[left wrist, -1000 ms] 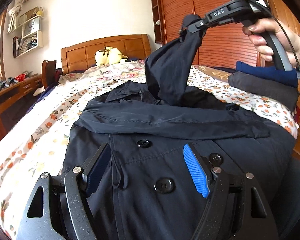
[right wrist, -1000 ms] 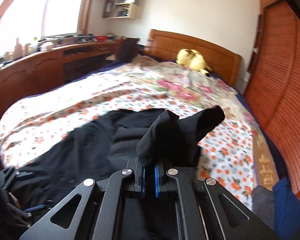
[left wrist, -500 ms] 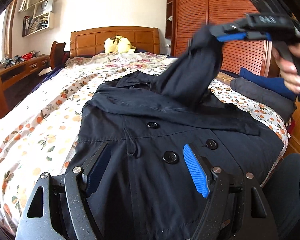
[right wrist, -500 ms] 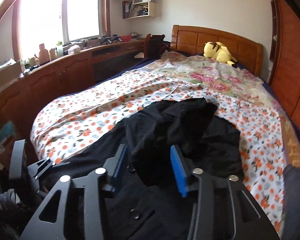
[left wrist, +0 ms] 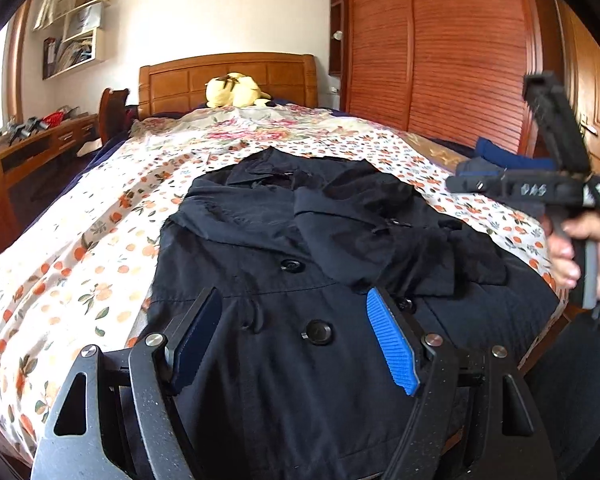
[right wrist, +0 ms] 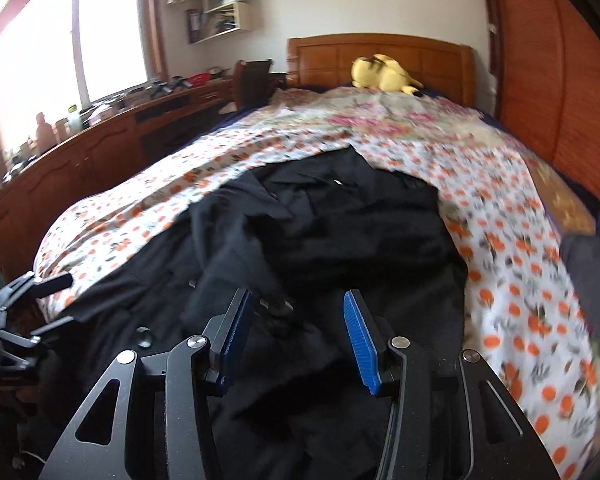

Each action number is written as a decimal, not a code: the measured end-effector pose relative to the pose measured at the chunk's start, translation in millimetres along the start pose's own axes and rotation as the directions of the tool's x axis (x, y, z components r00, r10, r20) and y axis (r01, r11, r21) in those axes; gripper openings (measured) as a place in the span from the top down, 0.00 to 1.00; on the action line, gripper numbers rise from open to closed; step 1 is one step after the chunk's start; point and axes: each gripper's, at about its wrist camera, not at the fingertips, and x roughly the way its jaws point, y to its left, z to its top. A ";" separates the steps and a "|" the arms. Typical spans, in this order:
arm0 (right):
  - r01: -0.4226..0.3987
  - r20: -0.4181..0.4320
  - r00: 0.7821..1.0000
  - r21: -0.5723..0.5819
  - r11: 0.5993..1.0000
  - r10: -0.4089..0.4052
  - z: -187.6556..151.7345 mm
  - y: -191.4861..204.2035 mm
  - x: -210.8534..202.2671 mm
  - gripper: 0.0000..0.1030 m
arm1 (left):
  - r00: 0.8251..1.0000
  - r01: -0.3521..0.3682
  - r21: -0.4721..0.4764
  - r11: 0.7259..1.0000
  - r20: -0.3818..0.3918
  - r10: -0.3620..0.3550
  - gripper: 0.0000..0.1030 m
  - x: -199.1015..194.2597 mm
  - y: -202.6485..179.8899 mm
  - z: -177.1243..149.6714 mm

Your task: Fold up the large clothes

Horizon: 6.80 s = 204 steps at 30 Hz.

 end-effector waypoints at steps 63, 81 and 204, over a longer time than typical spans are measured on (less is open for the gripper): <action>0.117 -0.077 0.990 0.012 0.993 -0.116 -43.4 -25.5 5.6 0.52 | 0.989 -0.148 0.003 0.989 -0.012 0.149 0.96 28.8 -3.5 51.3; 0.145 -0.060 0.988 0.007 0.989 -0.145 -47.6 -25.6 2.1 0.52 | 0.971 -0.229 -0.044 0.972 -0.079 0.225 0.95 13.7 34.1 11.1; -0.166 -0.179 0.974 -0.164 0.972 0.136 2.7 135.0 84.9 0.42 | 0.984 -0.162 -0.191 0.968 -0.109 0.143 0.17 -55.1 118.7 -59.1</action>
